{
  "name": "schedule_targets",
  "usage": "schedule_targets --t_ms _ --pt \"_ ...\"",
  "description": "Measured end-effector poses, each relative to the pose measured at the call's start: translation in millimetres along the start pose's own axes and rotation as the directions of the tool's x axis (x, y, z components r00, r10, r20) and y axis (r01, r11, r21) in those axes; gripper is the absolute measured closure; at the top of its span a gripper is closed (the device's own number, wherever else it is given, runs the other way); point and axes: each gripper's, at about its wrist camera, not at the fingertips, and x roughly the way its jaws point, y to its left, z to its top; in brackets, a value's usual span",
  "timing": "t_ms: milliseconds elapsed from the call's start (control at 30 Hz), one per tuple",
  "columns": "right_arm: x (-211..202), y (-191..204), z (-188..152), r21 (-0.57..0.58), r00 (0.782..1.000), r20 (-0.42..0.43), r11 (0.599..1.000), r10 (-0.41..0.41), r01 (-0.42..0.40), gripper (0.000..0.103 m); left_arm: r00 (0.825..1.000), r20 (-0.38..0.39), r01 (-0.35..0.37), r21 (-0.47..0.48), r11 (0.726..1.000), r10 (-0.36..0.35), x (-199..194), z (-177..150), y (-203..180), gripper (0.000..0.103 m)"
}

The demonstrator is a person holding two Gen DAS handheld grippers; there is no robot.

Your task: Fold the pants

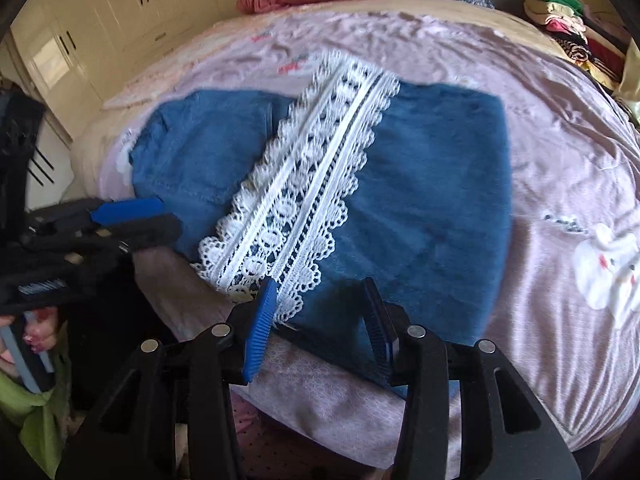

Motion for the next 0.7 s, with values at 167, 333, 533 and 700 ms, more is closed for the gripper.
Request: schedule_targets --t_ms 167,333,533,700 --pt "4 0 1 0.009 1.000 -0.006 1.000 -0.004 0.004 0.059 1.000 0.018 -0.012 -0.029 0.999 0.012 -5 0 14 0.058" --pt "-10 1 7 0.011 1.000 0.021 1.000 0.002 -0.002 0.057 0.999 0.041 -0.024 -0.041 0.999 0.026 -11 3 24 0.055" --pt "-30 9 25 -0.016 0.997 0.073 1.000 0.003 -0.002 0.052 0.995 0.075 -0.055 -0.043 0.998 0.058 -20 5 32 0.051" --pt "-37 18 45 -0.049 0.995 0.097 0.999 0.009 -0.005 0.050 0.993 0.091 -0.070 -0.063 0.996 0.075 -27 6 43 0.048"
